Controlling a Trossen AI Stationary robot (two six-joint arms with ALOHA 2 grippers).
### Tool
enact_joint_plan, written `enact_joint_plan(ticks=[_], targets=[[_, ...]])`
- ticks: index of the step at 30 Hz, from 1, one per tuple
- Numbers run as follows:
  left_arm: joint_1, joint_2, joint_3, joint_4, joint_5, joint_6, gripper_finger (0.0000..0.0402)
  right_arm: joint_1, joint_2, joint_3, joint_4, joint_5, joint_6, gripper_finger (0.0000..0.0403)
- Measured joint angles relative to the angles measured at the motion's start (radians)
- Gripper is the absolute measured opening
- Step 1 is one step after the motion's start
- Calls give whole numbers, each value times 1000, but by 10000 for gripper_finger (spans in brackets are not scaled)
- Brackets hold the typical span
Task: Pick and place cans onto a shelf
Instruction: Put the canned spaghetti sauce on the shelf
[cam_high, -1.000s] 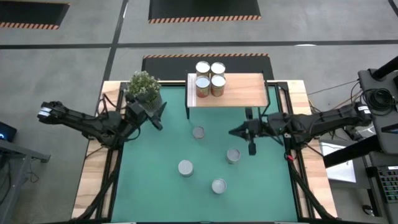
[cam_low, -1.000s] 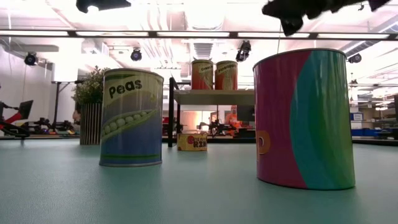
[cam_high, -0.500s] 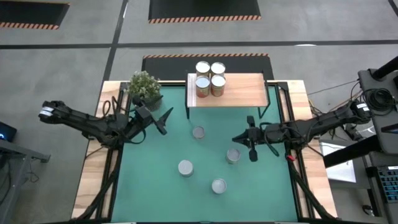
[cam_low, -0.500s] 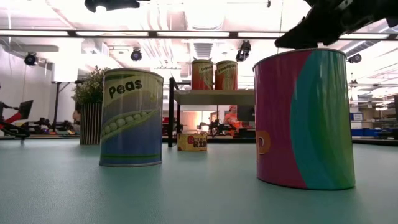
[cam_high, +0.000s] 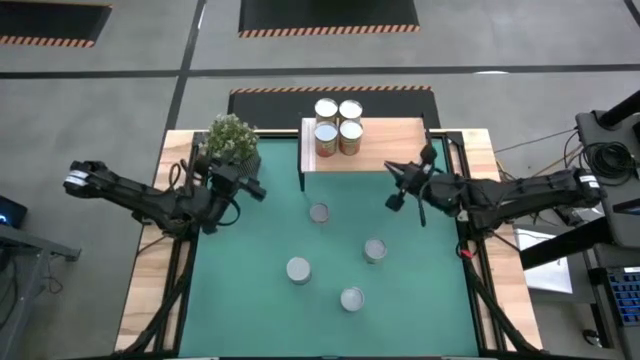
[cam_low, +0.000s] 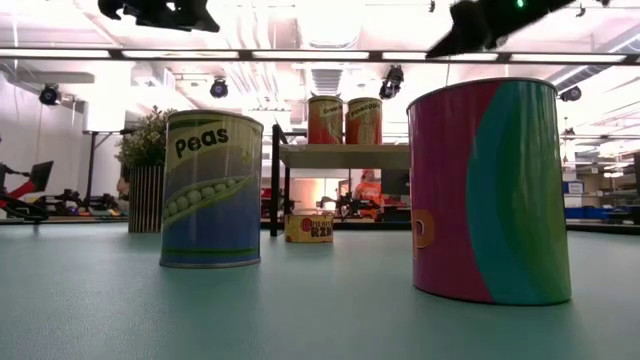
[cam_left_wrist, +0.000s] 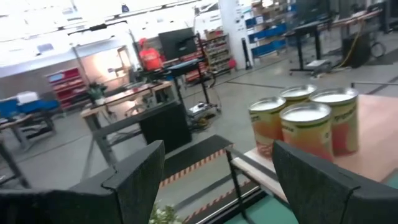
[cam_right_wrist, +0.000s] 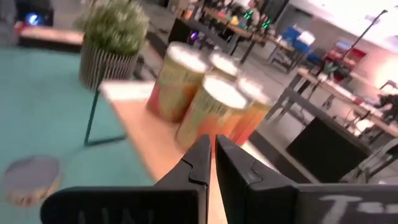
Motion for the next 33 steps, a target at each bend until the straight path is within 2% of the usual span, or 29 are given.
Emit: enact_joint_plan(ticks=[3,6,10,13,18,22,27,33], targets=[[0,13,0,-9,35,-1,279,-4,-2,51,-13,-18,-19,12],[-14,40,-4,-45,80,-78,279,21,-6,75,-40,-196,21,12],[-65,97,-6,-113,110,-189,279,64,-1,75,-62,-398,217,12],[-114,139,-5,-112,112,-237,279,109,8,76,-65,-434,382,12],[-192,193,62,-111,112,-235,279,201,17,83,-91,-594,597,12],[-258,245,145,-152,114,-232,279,301,63,83,-109,-594,692,12],[-330,314,268,-289,113,-237,279,390,145,85,-168,-582,821,12],[-408,408,402,-412,114,-239,279,473,241,85,-206,-488,894,12]])
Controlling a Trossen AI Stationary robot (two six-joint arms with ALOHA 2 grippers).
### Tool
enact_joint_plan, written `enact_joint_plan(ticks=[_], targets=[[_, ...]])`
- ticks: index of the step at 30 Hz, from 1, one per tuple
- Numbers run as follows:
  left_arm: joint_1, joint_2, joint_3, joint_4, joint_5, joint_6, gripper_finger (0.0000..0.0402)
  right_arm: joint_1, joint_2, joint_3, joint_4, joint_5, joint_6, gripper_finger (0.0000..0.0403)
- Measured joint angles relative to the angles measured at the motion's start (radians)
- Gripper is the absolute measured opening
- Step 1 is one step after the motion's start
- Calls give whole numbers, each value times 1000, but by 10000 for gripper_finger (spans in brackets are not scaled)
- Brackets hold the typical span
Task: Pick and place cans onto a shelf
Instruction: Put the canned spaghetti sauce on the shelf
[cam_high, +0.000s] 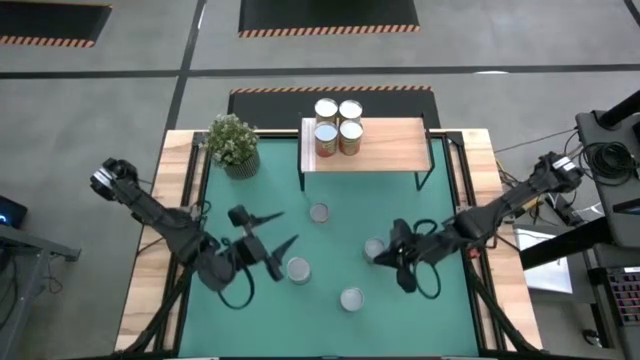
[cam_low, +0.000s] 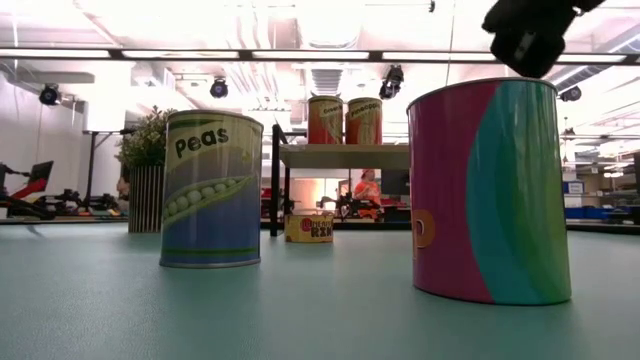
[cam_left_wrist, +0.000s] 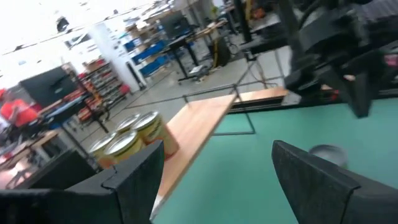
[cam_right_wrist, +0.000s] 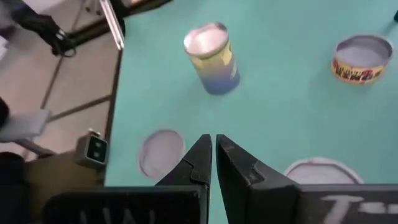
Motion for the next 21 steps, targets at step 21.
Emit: enact_joint_plan(ticks=[21], targets=[[-19,82,108,-101,-11,85,279,14,53,123,-392,116,-187,12]])
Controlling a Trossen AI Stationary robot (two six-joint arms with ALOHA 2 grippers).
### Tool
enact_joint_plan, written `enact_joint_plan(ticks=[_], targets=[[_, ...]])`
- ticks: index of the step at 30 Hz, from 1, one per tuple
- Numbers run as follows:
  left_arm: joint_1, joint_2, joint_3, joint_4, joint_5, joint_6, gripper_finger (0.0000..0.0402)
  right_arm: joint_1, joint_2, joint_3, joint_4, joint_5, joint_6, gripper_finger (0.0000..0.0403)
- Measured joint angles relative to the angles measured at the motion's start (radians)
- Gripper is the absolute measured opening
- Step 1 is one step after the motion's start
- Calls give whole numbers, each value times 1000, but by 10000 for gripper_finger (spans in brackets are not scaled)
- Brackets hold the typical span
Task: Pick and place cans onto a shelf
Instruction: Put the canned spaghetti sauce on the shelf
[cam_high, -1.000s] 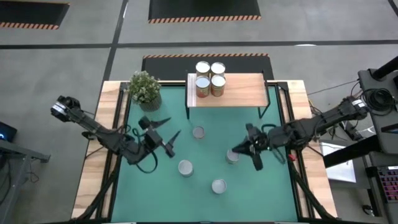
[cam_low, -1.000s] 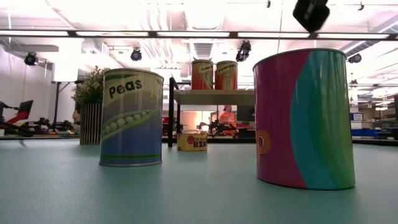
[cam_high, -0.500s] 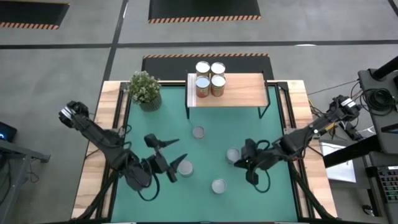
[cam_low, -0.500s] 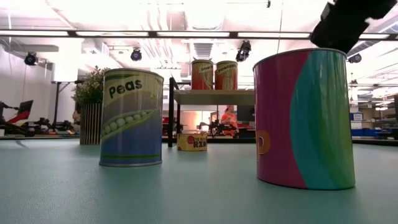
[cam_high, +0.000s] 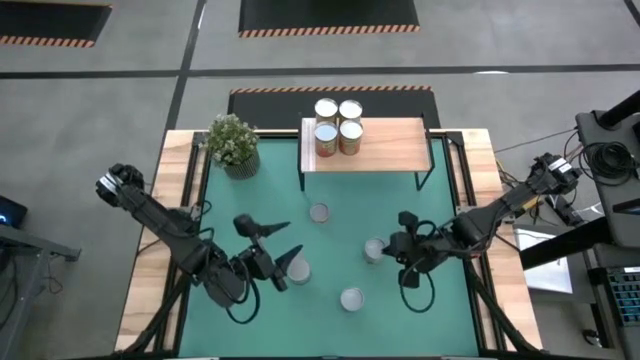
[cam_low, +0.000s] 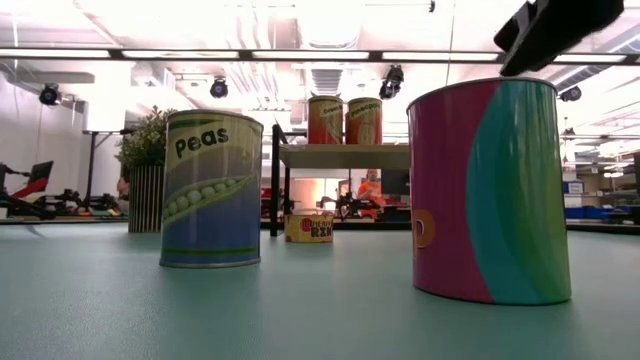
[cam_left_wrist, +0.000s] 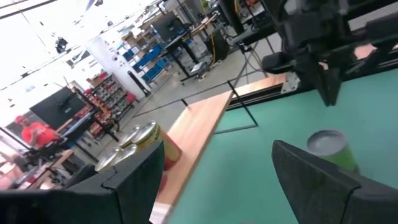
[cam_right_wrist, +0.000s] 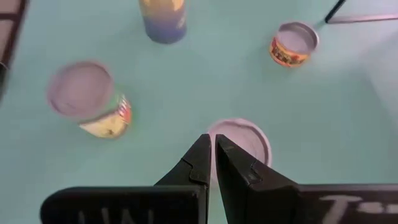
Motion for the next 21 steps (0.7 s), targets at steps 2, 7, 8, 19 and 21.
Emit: enact_joint_plan(ticks=[2,7,8,19,21], targets=[[9,0,7,0,0,14,279,0,1,-20,9,20,0,12],[22,0,13,-3,0,24,279,0,3,-68,72,39,-7,12],[24,0,13,-7,0,24,279,0,4,-73,75,40,-6,12],[27,0,13,-11,-1,24,279,-8,8,-76,112,40,12,91],[27,0,13,-11,-1,24,279,-14,8,-81,111,41,15,129]])
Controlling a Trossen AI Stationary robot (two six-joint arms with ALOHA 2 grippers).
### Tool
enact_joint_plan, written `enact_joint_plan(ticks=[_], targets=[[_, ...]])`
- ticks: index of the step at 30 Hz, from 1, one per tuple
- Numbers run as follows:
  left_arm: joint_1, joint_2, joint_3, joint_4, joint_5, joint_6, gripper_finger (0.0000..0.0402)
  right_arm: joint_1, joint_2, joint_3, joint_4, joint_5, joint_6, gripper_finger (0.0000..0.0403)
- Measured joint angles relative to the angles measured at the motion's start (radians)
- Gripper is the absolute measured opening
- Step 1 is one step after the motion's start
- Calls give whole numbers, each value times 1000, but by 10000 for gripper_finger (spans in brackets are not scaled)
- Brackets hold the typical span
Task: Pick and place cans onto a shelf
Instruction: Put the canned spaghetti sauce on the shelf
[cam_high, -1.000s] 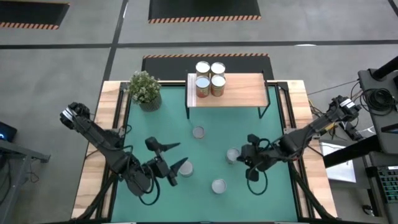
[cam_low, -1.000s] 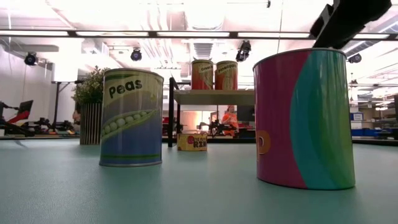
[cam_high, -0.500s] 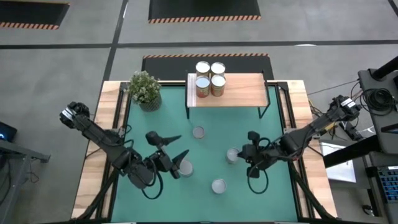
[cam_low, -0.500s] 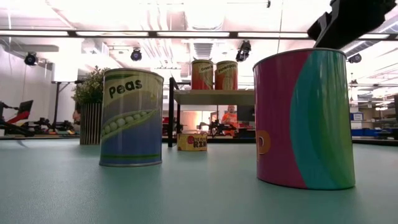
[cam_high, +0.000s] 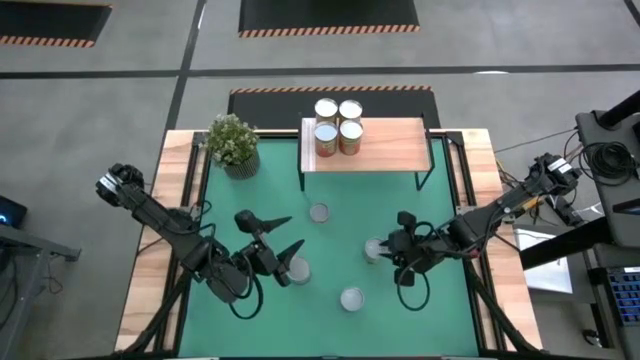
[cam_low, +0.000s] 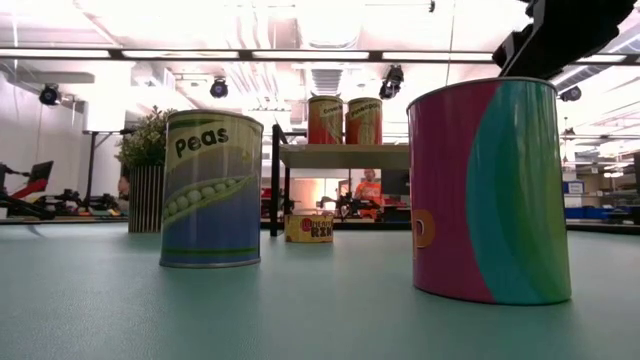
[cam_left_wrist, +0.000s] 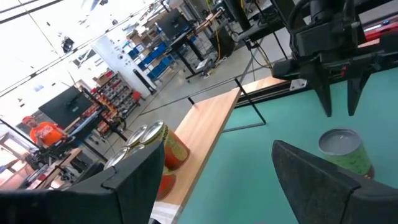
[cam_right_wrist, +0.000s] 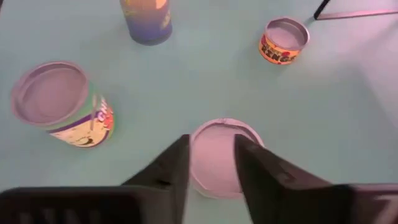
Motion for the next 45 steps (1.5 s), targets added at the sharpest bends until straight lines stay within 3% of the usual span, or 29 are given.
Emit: enact_joint_plan(ticks=[8,14,27,38,45], targets=[[2,0,0,-3,0,0,279,-7,57,-2,0,8,48,299],[2,0,0,-6,0,0,279,-6,128,-3,0,-1,42,365],[2,0,0,-6,0,19,279,-55,225,-4,20,-5,50,369],[2,0,0,-5,0,23,279,-56,213,-3,46,-28,49,273],[2,0,0,-5,0,27,279,-67,150,22,22,-29,48,286]])
